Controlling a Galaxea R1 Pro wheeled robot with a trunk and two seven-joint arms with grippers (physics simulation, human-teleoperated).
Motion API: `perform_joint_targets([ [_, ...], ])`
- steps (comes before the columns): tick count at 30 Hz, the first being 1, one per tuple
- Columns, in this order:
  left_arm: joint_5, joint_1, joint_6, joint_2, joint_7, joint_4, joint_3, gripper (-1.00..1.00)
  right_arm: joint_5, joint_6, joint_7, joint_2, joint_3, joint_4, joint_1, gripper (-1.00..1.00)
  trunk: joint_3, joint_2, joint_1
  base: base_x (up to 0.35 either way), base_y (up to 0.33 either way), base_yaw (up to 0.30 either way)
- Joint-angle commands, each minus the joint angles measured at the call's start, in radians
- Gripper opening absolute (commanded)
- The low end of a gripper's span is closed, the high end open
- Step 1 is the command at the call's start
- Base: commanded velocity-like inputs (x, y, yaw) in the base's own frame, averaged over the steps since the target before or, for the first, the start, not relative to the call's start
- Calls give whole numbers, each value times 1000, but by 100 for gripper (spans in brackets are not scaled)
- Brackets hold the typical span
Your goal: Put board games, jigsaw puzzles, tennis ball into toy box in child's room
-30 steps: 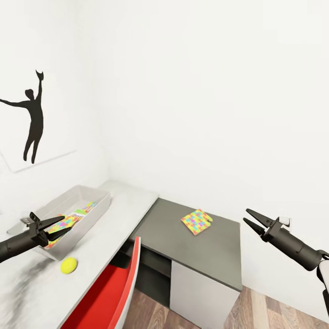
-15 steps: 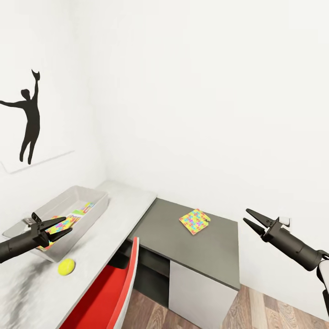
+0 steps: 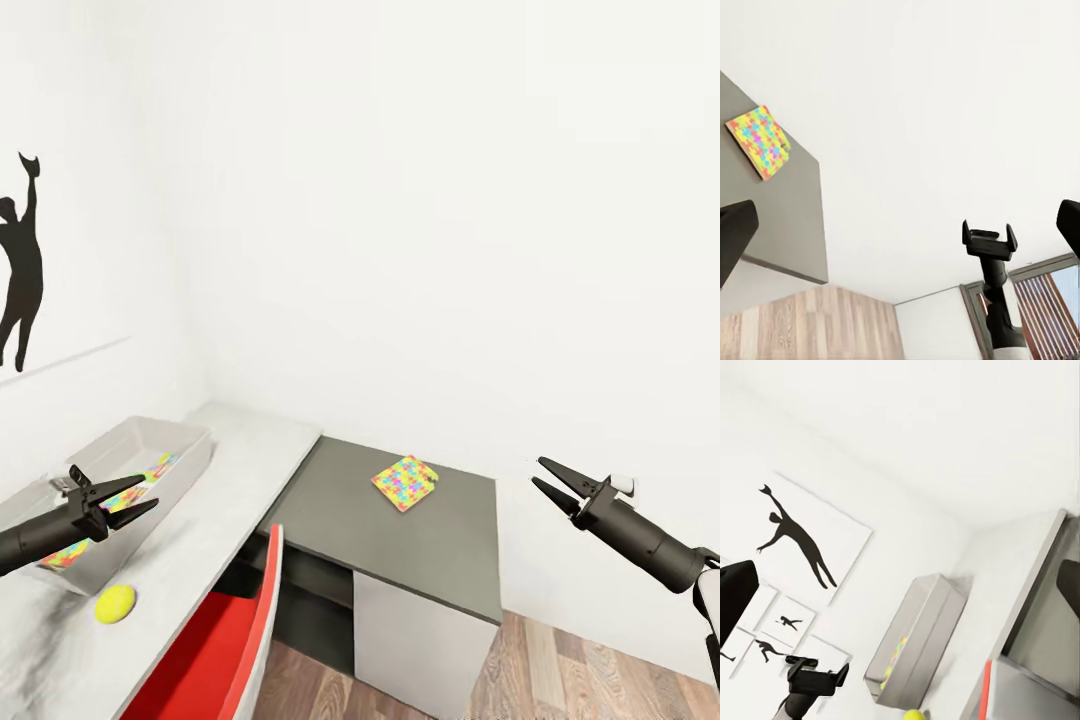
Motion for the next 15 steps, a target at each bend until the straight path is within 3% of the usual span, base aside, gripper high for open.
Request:
perform_joint_targets([
  [1,3,0,8,1,-1,0,0,100,3,5,5,0,-1,0,-1,100,-2,-2,1,0,0,-258],
  [15,3,1,8,2,-1,-34,-5,100,3,5,6,0,-1,0,-1,100,10,-2,1,0,0,-249],
])
